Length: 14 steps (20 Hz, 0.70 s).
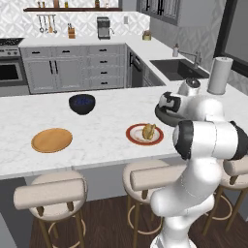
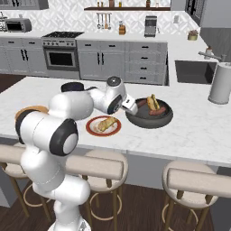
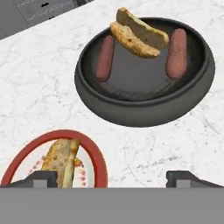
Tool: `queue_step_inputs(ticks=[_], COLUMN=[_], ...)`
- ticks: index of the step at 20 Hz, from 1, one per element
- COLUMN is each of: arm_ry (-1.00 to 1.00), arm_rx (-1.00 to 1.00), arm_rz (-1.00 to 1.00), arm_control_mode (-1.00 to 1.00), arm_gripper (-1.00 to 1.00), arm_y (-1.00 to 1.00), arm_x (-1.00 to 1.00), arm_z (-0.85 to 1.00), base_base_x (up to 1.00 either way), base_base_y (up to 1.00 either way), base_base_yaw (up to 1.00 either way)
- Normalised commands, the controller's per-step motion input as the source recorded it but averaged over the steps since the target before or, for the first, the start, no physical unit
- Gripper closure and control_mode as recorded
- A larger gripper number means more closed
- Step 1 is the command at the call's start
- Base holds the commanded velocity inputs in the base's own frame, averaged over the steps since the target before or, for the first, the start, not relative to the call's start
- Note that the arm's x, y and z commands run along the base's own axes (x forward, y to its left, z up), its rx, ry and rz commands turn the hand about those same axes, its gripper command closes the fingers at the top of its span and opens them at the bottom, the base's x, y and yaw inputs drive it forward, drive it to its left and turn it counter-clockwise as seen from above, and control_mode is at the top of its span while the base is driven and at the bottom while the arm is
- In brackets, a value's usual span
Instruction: Place one bun and one sausage from the bowl on each plate.
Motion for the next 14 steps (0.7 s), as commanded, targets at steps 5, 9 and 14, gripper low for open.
queue_step_inputs(ticks=[5, 9, 14], arm_ry=[0.19, 0.2, 0.07], arm_rx=[0.04, 0.03, 0.01], arm_rz=[-0.43, -0.37, -0.01], arm_control_mode=[-1.0, -1.0, -1.0], arm_gripper=[-1.0, -1.0, -1.0], arm_y=[-1.0, -1.0, -0.49], arm_x=[0.13, 0.23, 0.2], arm_z=[0.48, -0.01, -0.46], base_base_x=[0.0, 0.0, 0.0], base_base_y=[0.0, 0.0, 0.0], base_base_yaw=[0.0, 0.0, 0.0])
